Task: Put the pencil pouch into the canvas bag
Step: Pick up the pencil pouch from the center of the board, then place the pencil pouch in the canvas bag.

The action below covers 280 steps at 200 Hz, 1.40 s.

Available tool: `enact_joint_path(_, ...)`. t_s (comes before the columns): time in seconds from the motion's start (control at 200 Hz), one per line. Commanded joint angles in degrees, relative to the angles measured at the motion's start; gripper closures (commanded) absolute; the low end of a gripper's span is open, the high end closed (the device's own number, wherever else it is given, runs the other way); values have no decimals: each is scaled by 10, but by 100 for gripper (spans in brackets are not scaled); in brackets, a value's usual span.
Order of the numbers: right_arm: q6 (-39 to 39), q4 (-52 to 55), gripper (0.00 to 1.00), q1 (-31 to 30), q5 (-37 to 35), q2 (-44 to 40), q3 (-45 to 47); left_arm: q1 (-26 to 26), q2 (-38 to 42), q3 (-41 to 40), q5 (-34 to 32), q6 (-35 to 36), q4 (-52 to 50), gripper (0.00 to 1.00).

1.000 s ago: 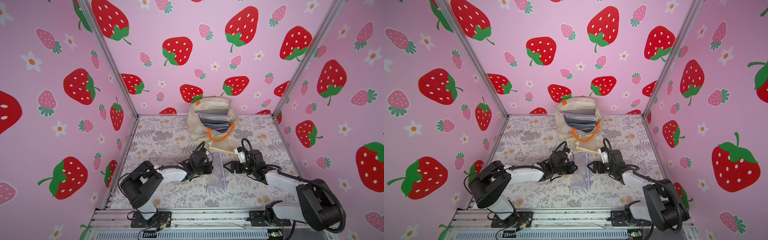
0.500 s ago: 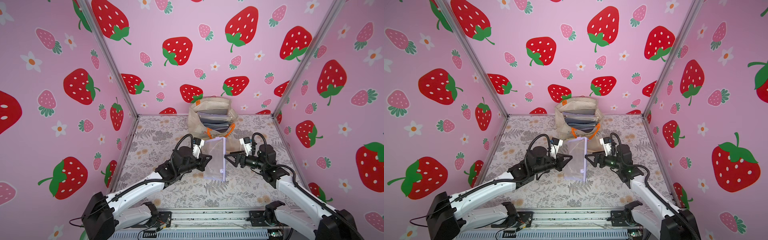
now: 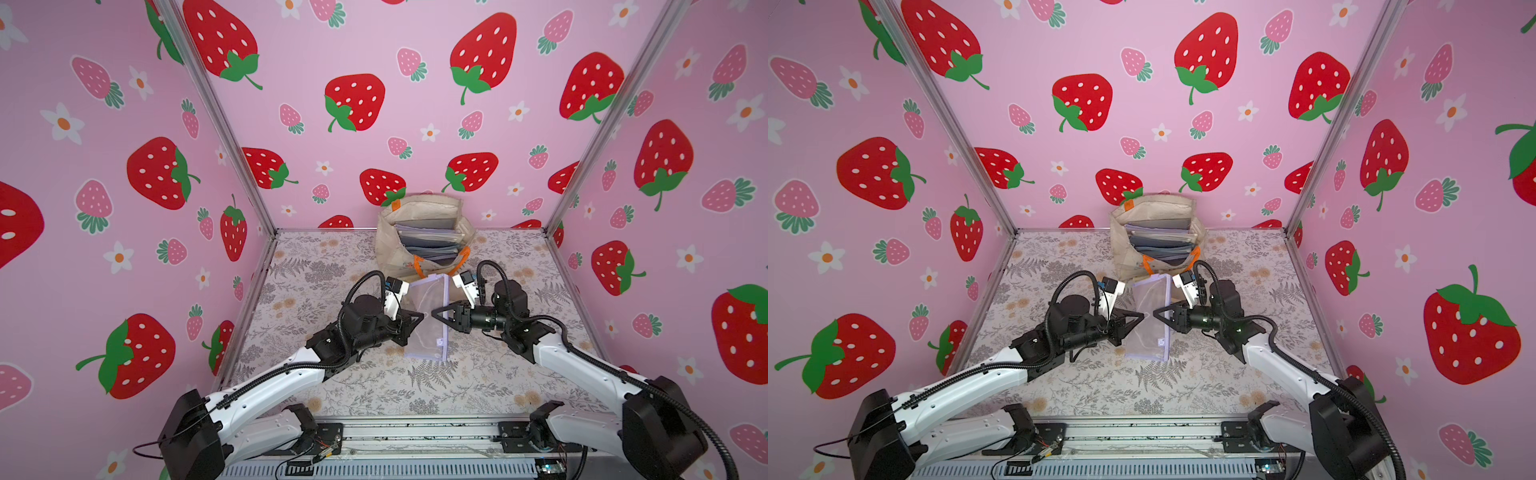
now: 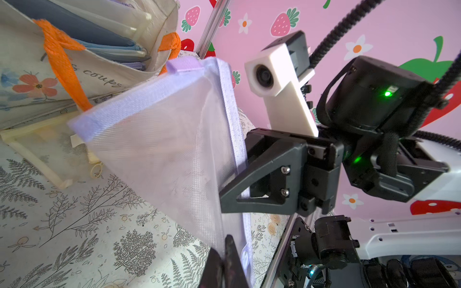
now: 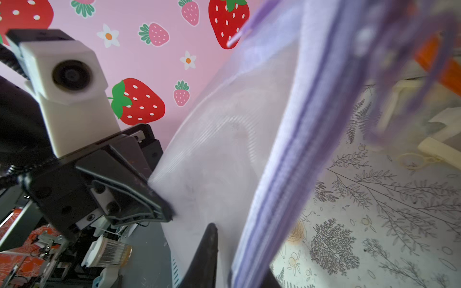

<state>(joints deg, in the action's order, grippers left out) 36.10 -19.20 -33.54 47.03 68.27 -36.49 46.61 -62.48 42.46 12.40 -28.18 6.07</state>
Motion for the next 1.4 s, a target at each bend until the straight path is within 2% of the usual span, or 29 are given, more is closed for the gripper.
enact_joint_path(0.0,-28,2,96,-1,2,-13,-34,1,10,-1,-16,19,-4,100)
enact_joint_path(0.03,-47,31,100,0,-1,-16,-49,0,10,-1,-23,19,-10,93)
enact_joint_path(0.095,-111,127,100,0,-26,-22,-93,-4,13,-5,-37,14,-19,73)
enact_joint_path(0.22,-224,278,100,23,-77,-15,-199,-27,26,-20,-59,-4,-40,42)
enact_joint_path(0.265,-274,325,100,31,-98,-6,-243,-38,33,-29,-61,-11,-46,35)
enact_joint_path(0.33,-353,392,100,35,-147,17,-319,-57,44,-45,-58,-20,-52,30)
enact_joint_path(0.46,-494,466,100,37,-239,94,-474,-91,58,-76,-49,-34,-52,28)
enact_joint_path(0.515,-548,481,100,38,-280,137,-535,-100,61,-86,-26,-38,-49,28)
enact_joint_path(0.68,-681,509,100,45,-349,283,-700,-115,65,-104,-17,-41,-39,28)
enact_joint_path(0.835,-768,498,100,46,-393,399,-806,-130,61,-113,0,-44,-26,27)
enact_joint_path(1.016,-827,520,100,48,-445,523,-923,-147,51,-117,12,-40,-13,27)
enact_joint_path(1.111,-846,532,100,47,-451,566,-952,-160,37,-120,24,-43,5,27)
enact_joint_path(1.396,-882,571,100,47,-416,620,-947,-174,-15,-112,48,-51,48,27)
